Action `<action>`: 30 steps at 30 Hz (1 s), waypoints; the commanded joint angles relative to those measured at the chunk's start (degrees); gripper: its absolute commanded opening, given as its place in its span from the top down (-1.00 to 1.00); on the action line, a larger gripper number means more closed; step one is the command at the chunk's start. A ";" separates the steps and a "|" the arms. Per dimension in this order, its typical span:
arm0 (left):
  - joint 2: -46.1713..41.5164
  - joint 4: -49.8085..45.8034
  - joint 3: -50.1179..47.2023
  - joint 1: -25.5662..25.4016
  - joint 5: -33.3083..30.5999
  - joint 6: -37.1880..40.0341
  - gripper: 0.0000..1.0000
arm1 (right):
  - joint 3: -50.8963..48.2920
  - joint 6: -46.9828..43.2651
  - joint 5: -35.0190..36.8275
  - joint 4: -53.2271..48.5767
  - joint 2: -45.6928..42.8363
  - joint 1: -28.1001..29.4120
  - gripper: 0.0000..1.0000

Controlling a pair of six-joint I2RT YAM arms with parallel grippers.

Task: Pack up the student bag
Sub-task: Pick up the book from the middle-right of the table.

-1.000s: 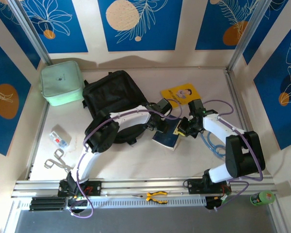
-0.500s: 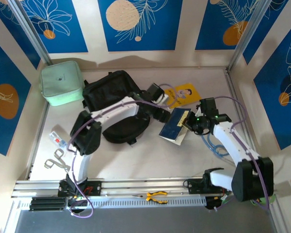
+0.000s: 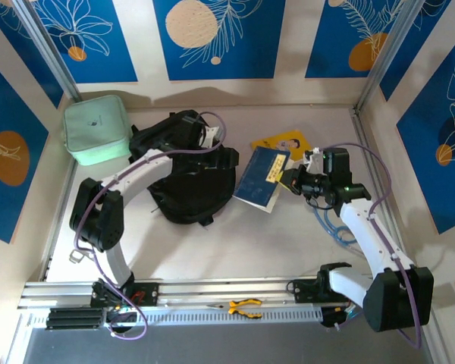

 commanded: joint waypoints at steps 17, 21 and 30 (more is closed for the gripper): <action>-2.89 12.93 -4.98 4.33 14.23 -10.40 -0.10 | 7.74 -0.92 -9.79 12.40 16.37 4.97 1.00; -3.80 13.45 -5.85 5.04 13.54 -10.30 0.20 | 9.95 -3.08 -7.30 9.52 17.87 4.60 1.00; -5.03 15.75 -5.14 7.09 9.42 -12.34 1.00 | 15.29 -0.97 -1.70 5.56 22.23 5.15 0.21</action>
